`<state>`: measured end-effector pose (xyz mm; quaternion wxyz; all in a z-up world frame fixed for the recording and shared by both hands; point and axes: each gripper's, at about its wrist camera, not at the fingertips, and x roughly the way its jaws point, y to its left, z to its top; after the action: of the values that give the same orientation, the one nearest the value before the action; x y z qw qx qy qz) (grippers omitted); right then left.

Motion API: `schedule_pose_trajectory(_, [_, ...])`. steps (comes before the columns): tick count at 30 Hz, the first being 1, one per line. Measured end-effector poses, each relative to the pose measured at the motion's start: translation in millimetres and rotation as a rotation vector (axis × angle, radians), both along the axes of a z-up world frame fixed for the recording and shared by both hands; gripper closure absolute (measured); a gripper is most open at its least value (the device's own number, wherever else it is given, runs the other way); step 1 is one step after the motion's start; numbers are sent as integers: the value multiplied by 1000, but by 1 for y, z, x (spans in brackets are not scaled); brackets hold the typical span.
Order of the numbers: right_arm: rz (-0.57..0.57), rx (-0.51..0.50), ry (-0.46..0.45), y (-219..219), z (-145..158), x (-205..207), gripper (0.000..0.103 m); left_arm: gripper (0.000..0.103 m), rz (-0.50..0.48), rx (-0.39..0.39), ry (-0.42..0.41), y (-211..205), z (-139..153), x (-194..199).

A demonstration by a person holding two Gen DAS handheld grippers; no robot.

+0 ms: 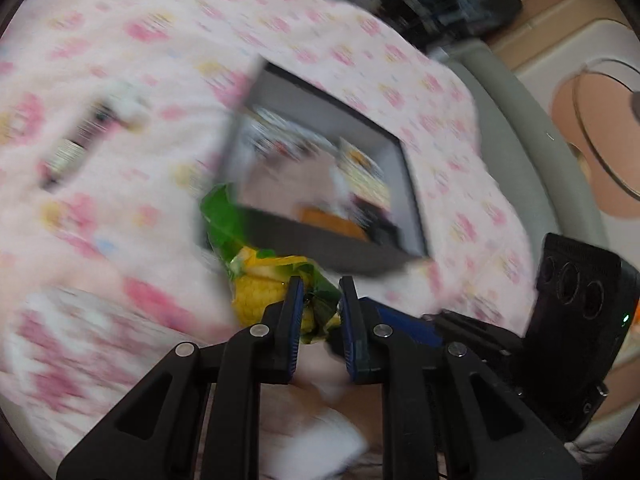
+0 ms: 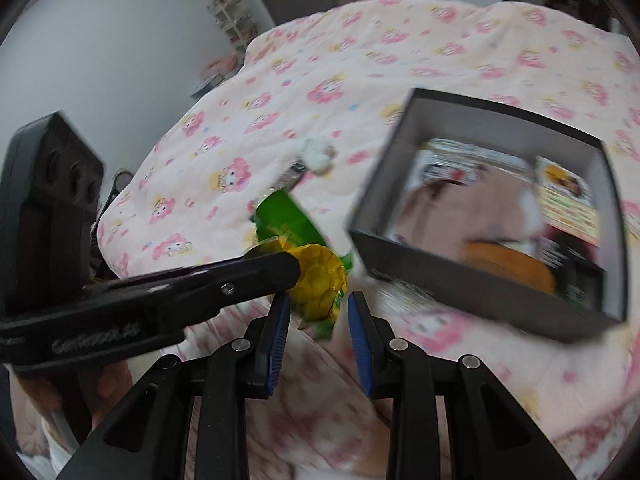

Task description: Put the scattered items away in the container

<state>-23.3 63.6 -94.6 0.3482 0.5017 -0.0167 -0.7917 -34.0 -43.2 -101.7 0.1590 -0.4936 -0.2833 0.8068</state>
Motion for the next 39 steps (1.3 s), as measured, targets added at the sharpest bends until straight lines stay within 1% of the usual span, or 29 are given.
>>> schedule_pose_trajectory(2, [-27,-24,-22,28,-1,9,75,87,-68,17,-7,30,-4,-1])
schedule_pose_trajectory(3, [-40,-28,-35,40,-2,11,75,91,-109,22,-10,48,-5,-3])
schedule_pose_trajectory(4, [-55,-32,-41,49,-5,13,75,92,-125,1,-12,61,-7,-4])
schedule_pose_trajectory(5, [-71,-30,-46,59,-8,15,74,94,-136,-25,-11,71,-7,-5])
schedule_pose_trajectory(6, [-94,-19,-49,67,-12,14,74,94,-150,-38,-14,82,-10,-8])
schedule_pose_trajectory(10, [-170,-68,-113,98,-30,7,74,96,-187,-27,-49,104,-25,-17])
schedule_pose_trajectory(16, [-236,-92,-172,129,-51,-1,74,96,-181,-39,-71,110,-37,-22])
schedule_pose_trajectory(20, [-249,-84,-185,132,-60,-6,74,96,-163,-67,-90,102,-43,-22])
schedule_pose_trajectory(25, [-271,-83,-206,137,-69,-9,74,95,-168,-56,-135,96,-58,-19])
schedule_pose_trajectory(26, [-283,-79,-212,139,-71,-9,74,91,-170,-61,-146,96,-61,-19])
schedule_pose_trajectory(27, [-295,-72,-216,142,-72,-9,74,82,-174,-68,-170,97,-69,-20])
schedule_pose_trajectory(30, [-316,-53,-235,151,-78,-9,74,67,-169,-100,-241,101,-90,-19])
schedule_pose_trajectory(31, [-314,-44,-244,153,-81,-8,74,65,-169,-109,-259,102,-97,-18])
schedule_pose_trajectory(32, [-301,-21,-260,151,-86,-7,72,59,-168,-114,-275,103,-102,-16])
schedule_pose_trajectory(34, [-289,15,-264,146,-92,-3,71,54,-173,-91,-307,104,-114,-13])
schedule_pose_trajectory(36, [-297,71,-244,141,-94,-1,71,45,-186,-57,-319,106,-119,-12])
schedule_pose_trajectory(39, [-329,100,-198,142,-86,1,69,44,-212,-19,-320,112,-125,-12])
